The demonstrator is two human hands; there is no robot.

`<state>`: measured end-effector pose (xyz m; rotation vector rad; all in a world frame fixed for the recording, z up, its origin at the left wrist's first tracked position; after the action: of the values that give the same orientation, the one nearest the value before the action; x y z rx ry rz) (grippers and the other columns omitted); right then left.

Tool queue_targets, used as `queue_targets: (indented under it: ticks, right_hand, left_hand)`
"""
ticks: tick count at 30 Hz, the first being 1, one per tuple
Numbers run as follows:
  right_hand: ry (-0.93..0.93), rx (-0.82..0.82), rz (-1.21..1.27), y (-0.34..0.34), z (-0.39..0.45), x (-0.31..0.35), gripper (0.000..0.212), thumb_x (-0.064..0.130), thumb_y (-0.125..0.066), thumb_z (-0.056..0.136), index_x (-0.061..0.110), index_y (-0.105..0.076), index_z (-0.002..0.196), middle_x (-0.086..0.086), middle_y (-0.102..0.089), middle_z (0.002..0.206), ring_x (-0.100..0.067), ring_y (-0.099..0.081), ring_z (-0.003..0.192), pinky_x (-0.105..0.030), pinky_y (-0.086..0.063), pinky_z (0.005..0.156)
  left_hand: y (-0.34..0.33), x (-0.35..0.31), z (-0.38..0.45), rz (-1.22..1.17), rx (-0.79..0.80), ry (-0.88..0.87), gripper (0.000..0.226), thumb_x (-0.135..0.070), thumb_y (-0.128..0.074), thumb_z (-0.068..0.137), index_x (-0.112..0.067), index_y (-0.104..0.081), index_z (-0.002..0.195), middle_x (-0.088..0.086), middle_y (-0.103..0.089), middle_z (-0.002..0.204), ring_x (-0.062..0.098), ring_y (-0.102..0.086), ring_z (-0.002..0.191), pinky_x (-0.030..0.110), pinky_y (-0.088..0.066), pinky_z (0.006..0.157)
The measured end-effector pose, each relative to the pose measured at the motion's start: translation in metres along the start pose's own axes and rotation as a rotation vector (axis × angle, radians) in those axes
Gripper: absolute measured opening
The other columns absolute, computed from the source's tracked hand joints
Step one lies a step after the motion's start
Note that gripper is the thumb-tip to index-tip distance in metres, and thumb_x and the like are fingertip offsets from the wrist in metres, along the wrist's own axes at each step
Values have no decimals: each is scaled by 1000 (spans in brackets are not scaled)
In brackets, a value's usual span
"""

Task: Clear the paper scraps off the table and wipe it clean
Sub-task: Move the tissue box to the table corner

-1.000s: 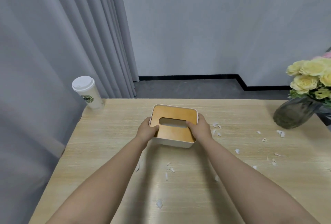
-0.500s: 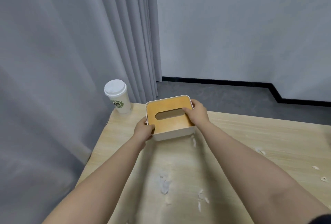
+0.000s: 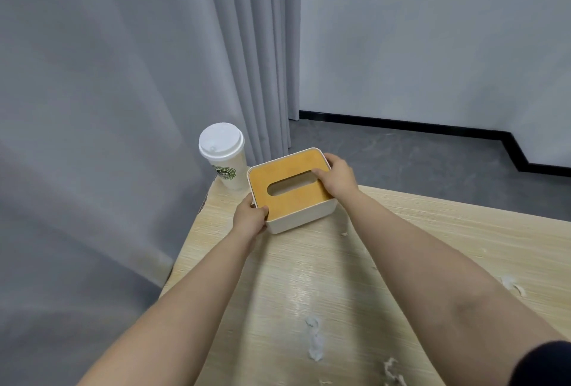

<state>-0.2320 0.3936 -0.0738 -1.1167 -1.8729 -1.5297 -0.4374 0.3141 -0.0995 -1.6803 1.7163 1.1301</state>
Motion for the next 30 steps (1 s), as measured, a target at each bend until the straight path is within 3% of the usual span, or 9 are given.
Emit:
queue_targets:
  ticks: [5,12,17,23,27,30]
  right_hand:
    - [-33,11,4,-12,6,-3,42,26,-58,92,22,-48,133,-2,-59,124,-24,-55,112,-36,-43,87]
    - [-66,-8,8,-13,9,-12,44,26,-56,94,21,-45,136,-4,-57,128,-26,-53,114,-35,-42,85]
    - [-44,9,-30,-15,6,-13,49,29,-53,95,21,-38,141,-5,-53,133,-27,-50,120,-39,-42,94]
    - [-16,52,-89,-11,-11,-13,52,31,-51,96,17,-33,143,-7,-51,135,-27,-50,121,-38,-42,95]
    - [-42,26,-60,7,-31,-21,61,29,-53,95,15,-26,148,-7,-43,145,-27,-43,130,-38,-36,104]
    - [-55,-3,-12,27,-52,-33,61,29,-55,94,15,-28,147,-6,-39,148,-26,-40,133,-36,-34,107]
  left_hand:
    - [3,6,7,-16,-6,19,35,3,-44,89,-29,-52,101,-3,-59,86,24,-55,91,42,-48,91]
    - [1,3,7,26,-2,-8,32,1,-45,91,-29,-49,102,5,-58,97,24,-54,92,41,-48,90]
    - [1,5,7,60,-6,-17,37,-5,-46,93,-23,-51,124,-1,-57,92,24,-55,95,44,-48,96]
    - [4,-5,-8,204,-48,-58,50,-7,-50,91,-15,-38,139,9,-55,127,25,-52,110,28,-39,86]
    - [0,-19,-25,291,-94,-114,46,-7,-54,89,-9,-39,132,12,-53,128,29,-51,115,28,-39,82]
    - [-5,-28,-45,332,-118,-163,53,-7,-54,89,-7,-36,138,13,-49,133,30,-48,119,27,-37,84]
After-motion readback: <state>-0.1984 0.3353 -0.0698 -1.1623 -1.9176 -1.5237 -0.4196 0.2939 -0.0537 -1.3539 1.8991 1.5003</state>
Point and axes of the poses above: each hand's wrist, its own z-axis towards the middle knuckle, its own y-axis out of the back of the hand, x = y × z, the point moved 8 cm from there along z, towards the middle knuckle
